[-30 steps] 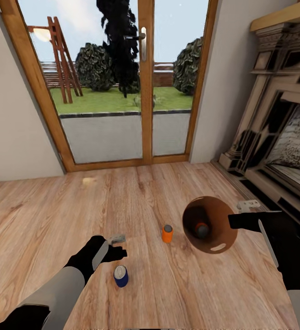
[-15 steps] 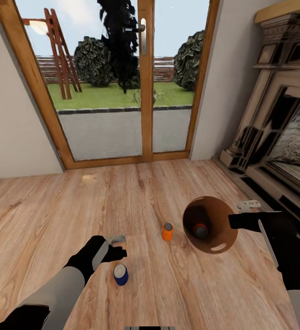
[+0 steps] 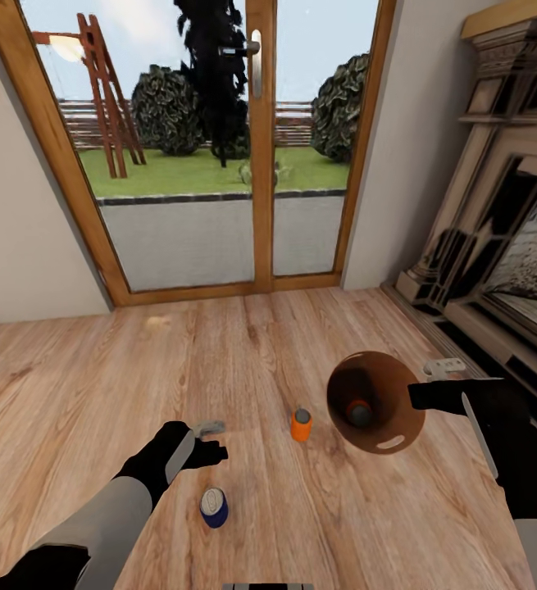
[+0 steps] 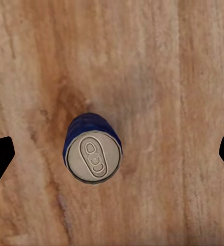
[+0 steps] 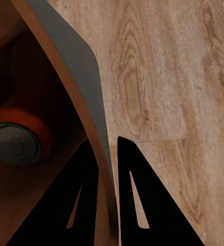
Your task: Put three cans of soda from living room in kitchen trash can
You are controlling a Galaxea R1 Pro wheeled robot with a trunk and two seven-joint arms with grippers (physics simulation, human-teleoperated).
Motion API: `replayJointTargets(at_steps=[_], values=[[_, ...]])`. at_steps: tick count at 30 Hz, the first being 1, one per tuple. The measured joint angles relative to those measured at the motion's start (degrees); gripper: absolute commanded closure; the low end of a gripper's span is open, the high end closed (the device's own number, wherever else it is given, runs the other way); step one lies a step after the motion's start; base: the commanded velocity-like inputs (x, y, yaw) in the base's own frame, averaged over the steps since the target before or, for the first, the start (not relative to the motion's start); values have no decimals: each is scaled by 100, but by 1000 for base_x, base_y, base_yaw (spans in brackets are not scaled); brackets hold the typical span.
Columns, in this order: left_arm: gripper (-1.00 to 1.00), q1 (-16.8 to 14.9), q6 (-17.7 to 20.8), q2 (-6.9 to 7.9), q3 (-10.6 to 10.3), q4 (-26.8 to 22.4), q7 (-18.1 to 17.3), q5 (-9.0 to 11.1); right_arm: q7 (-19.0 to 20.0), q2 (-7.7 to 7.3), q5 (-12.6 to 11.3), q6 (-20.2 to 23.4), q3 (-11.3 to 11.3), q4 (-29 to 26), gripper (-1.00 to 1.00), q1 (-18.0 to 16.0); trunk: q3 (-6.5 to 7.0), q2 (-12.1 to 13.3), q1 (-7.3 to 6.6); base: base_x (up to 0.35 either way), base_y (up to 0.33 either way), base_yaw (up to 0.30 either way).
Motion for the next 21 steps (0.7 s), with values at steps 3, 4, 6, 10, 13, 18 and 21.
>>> replayJointTargets(at_steps=[3, 4, 6, 10, 13, 18, 21], values=[[-100, 0, 0, -1, -4, 0, 0, 2, 2, 0, 2, 1, 1, 1, 100, 3, -66, -3, 8, 3, 0, 0], [-100, 0, 0, -1, -6, 0, 0, 3, 2, 0, 11, 0, 0, 1, 100, 3, -88, -5, 11, 2, 0, 0], [-100, 0, 0, -1, -8, 0, 0, 3, 2, 0, 21, -1, 0, 1, 100, 4, -132, -7, 16, 1, 0, 0], [-100, 0, -1, -6, -8, 0, 0, 4, 3, -6, 4, 1, -5, -6, 100, 0, -221, -13, 26, 0, 0, 0], [-100, 0, -1, -15, -9, 2, 0, 4, 3, -14, 40, -5, -15, -78, 100, -9, -287, -17, 34, 0, 0, 0], [-100, 0, -1, -18, -13, 6, 0, 1, 12, -24, -12, 1, -25, -391, 100, -34, -398, -24, 47, 0, 0, 0], [-100, 0, -1, -18, -14, 8, 0, 0, 11, -27, 2, 1, -26, -524, 100, -59, -464, -28, 55, 0, 0, 0]])
